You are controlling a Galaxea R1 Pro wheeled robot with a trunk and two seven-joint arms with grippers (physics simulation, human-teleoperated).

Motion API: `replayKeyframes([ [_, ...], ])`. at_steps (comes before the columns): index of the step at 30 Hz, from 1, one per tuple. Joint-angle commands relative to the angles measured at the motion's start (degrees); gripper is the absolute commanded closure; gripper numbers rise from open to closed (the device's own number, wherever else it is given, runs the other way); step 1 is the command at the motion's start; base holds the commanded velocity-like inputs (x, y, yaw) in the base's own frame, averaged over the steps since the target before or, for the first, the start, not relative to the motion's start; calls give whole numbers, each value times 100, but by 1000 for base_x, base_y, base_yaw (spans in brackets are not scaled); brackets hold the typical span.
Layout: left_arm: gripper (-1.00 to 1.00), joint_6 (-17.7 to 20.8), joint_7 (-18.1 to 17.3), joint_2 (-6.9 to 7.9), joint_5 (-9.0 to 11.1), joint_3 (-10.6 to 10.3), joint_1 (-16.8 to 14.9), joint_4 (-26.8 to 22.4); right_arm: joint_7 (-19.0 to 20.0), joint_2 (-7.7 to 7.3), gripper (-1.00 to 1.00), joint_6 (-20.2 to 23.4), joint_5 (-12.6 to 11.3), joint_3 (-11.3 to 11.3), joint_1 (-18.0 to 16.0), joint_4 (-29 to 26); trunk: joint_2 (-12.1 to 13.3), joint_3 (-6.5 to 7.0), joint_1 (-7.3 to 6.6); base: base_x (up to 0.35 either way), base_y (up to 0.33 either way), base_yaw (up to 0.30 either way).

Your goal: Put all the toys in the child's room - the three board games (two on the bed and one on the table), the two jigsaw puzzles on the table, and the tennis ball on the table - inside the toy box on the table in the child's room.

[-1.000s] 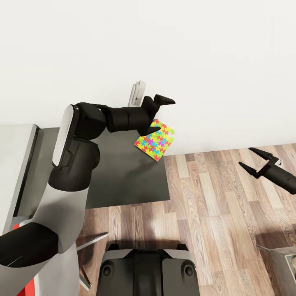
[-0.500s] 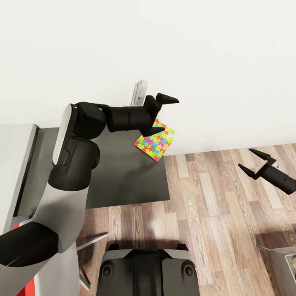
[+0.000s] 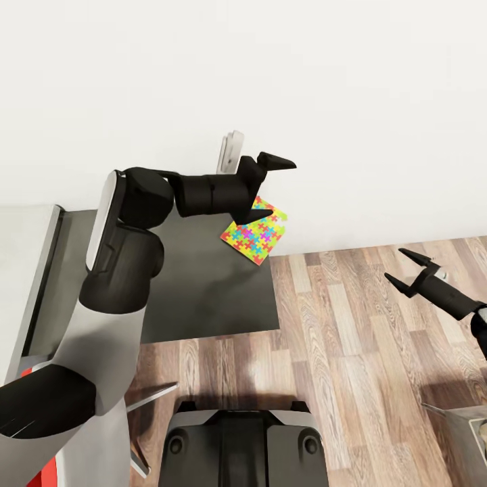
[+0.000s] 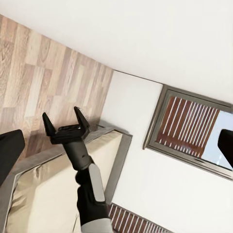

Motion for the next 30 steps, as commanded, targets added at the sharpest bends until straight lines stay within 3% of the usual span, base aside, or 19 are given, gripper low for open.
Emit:
replayKeyframes([
  [1,-100,26,44,-3,30,8,-12,0,-89,29,-100,-25,22,-20,-25,38,-9,-7,3,0,0,0],
  [10,-100,28,153,-3,46,11,-46,0,-464,144,-100,-273,23,-23,-151,156,-9,-7,3,0,0,67],
  [30,-100,30,220,8,56,29,-71,0,-588,193,-100,-353,15,-19,-198,171,-9,-7,3,0,0,201],
])
